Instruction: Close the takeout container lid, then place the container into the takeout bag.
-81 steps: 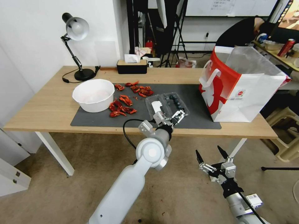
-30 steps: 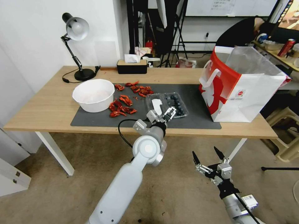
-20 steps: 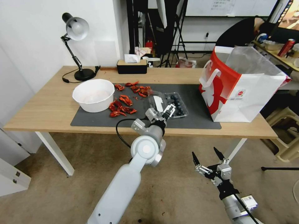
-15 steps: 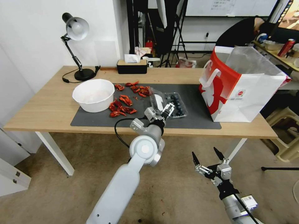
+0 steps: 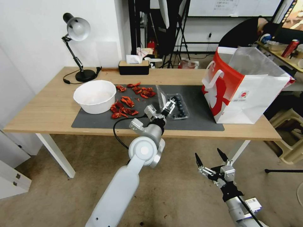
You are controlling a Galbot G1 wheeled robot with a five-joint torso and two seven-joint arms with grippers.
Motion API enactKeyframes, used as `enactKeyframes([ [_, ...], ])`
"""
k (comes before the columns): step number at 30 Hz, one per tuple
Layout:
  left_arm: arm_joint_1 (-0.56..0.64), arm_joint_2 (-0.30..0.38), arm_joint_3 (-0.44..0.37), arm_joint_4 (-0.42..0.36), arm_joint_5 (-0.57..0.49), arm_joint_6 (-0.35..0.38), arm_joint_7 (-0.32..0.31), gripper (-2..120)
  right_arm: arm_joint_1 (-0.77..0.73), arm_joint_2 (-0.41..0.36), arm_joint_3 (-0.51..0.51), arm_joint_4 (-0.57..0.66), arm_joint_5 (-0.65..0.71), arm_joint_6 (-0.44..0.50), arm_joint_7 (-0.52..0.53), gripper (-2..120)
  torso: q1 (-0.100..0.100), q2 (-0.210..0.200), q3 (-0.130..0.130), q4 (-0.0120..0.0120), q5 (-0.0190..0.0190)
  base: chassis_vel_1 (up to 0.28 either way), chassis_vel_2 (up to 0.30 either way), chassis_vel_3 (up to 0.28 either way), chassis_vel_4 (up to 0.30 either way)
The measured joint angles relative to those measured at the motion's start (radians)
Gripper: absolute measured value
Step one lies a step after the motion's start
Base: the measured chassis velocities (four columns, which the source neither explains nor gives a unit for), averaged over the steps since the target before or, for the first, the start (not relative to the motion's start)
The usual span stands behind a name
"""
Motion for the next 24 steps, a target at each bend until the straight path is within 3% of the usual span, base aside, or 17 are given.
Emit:
enactKeyframes([
  [24, -0.073, 0.009, 0.009, 0.065, -0.053, 0.087, 0.105, 100, -0.003, 0.004, 0.002, -0.013, -0.008, 0.006, 0.015, 100, 0.0, 0.0, 0.0, 0.0, 0.0, 0.0, 0.0, 0.0, 0.0],
])
